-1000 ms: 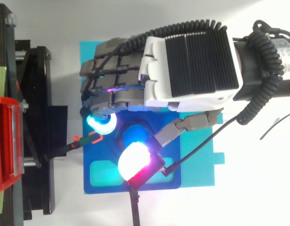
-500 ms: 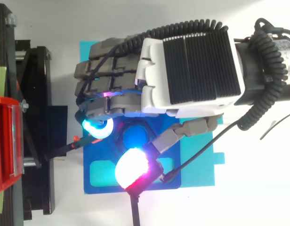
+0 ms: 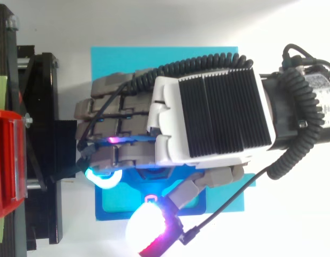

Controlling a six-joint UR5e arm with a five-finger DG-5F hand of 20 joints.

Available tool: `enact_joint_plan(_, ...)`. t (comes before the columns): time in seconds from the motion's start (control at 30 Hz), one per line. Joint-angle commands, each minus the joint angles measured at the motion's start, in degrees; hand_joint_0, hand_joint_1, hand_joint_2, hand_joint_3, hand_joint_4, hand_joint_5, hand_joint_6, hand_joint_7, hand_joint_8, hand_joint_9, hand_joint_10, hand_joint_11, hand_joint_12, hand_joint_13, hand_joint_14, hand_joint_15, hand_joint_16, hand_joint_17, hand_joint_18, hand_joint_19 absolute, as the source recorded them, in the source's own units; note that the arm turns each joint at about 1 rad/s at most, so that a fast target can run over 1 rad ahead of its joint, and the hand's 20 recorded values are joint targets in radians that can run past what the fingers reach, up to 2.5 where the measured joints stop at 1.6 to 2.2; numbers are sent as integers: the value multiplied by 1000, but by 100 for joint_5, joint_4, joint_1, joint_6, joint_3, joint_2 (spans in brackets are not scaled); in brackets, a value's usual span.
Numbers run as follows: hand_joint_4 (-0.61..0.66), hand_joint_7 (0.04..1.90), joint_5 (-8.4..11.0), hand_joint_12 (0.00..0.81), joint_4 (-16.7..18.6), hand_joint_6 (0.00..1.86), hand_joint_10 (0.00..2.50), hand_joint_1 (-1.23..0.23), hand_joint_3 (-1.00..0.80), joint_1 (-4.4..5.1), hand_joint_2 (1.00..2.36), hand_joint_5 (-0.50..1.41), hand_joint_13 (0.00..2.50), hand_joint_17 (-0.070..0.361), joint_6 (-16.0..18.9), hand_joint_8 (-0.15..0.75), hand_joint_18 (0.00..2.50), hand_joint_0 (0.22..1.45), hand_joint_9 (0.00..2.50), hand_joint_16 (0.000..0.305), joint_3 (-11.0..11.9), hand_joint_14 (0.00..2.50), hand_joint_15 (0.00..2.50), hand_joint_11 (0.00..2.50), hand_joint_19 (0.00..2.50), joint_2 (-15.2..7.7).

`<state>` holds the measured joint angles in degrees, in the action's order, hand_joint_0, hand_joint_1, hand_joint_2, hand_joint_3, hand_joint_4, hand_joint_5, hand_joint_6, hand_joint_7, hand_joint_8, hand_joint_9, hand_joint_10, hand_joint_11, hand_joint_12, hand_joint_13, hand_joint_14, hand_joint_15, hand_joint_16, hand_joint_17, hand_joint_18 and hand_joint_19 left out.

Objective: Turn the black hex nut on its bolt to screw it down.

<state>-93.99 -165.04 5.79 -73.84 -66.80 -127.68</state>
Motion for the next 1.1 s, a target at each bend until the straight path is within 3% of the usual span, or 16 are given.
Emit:
enact_joint_plan(0.0,172,865,3,337,-46,723,4,-263,-500,36,1000,-159,486,130,-8,254,381,433,550,58,0,9,189,127,255,-2)
enact_joint_plan(0.27,170,901,-23,336,-125,703,4,-285,-500,54,1000,-150,491,129,-8,251,387,435,554,58,-9,8,188,122,258,-2)
enact_joint_plan(0.37,167,919,-23,334,42,698,4,-303,-500,54,1000,-147,489,129,-60,249,392,437,558,57,-316,8,188,112,259,-2)
enact_joint_plan(0.73,164,944,-84,334,183,696,3,-318,-500,-17,1000,-138,501,128,-131,249,405,439,566,57,-316,8,188,109,264,7)
enact_joint_plan(1.07,163,918,-234,330,139,720,5,-316,-500,-175,1000,-141,504,127,-333,251,412,441,577,56,-316,8,190,116,263,7)
